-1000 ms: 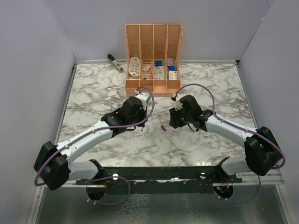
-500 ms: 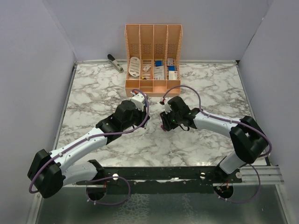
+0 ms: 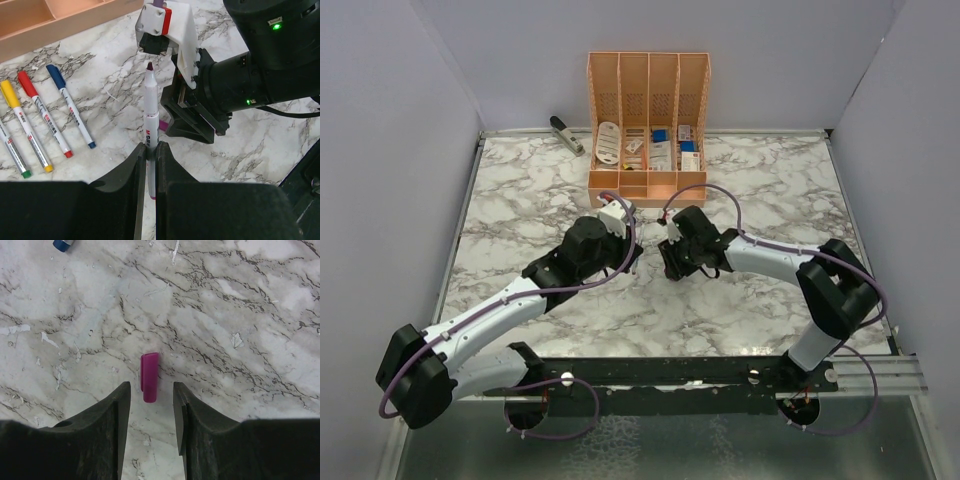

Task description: Insert the pens into the pen caps

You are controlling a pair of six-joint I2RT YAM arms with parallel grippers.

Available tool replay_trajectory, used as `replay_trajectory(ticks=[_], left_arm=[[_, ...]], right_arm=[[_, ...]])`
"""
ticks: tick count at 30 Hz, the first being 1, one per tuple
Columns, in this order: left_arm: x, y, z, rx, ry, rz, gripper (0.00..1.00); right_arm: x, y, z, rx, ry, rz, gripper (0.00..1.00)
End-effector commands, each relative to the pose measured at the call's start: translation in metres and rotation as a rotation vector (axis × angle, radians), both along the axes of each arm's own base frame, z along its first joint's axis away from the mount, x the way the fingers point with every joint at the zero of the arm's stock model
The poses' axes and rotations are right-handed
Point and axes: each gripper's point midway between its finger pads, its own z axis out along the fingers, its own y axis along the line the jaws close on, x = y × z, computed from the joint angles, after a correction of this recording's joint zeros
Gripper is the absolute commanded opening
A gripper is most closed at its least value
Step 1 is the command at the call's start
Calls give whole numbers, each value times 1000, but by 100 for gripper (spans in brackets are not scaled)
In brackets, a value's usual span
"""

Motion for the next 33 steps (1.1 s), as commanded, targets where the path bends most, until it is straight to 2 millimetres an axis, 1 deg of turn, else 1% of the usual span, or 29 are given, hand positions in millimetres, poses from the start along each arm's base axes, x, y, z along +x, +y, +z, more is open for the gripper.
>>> replay_trajectory(ticks=[1,7,14,19,27,33], left_arm=[[2,2,7,-13,-20,20,0],[4,11,14,-23,-47,63,0],[5,19,19,-34,-67,100,0],[5,24,20,-34,-73,120,0],[3,33,24,-28,-85,138,0],[3,36,25,-17,-88,139,0]], right_arm=[[4,14,3,18,-12,33,40],[3,16,-5,1,5,37,40],[0,12,-17,-46,34,14,38],[-4,4,-24,-96,66,-14,35],[-19,-19,-32,-223,101,-63,34],[-27,-26,-40,-266,112,-75,33]])
